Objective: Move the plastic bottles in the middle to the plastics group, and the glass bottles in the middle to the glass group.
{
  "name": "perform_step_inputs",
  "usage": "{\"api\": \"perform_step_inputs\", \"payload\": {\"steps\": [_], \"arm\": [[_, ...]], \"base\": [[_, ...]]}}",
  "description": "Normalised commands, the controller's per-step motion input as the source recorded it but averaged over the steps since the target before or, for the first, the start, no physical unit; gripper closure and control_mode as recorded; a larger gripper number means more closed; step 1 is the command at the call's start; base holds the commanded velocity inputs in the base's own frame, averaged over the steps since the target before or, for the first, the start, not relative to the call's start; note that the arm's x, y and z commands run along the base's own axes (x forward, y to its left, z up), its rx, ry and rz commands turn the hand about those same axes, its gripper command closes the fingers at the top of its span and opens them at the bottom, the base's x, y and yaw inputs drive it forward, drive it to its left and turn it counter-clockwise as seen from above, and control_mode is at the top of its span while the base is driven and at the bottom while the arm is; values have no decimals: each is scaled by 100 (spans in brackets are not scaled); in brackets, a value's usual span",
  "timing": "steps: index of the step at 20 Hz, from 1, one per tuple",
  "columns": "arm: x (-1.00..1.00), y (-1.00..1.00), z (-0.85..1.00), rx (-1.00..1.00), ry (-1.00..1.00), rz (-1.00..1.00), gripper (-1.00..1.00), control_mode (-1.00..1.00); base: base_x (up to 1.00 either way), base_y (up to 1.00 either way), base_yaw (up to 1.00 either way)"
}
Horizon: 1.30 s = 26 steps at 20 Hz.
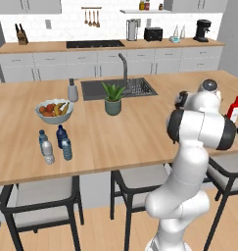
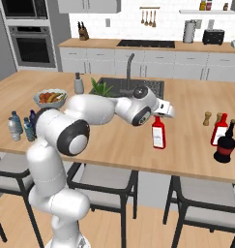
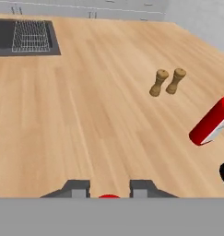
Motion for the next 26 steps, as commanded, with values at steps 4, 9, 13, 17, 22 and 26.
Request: {"api": "perform_step_inputs", "payload": {"steps": [4,9,13,17,22,26], "arm": [[-22,-79,0,0,0,-35,100,-100],[-13,-72,0,0,0,-35,100,-100],[-1,-63,3,0,0,-32,100,-100],[-4,-65,5,0,0,-26,100,-100],[0,-62,6,3,-1,-13,100,-100],[0,-34,4,9,0,-4,100,-100]], "base": [[0,0,0],[0,0,0],[0,0,0],[0,0,0],[0,0,0],[0,0,0]]}}
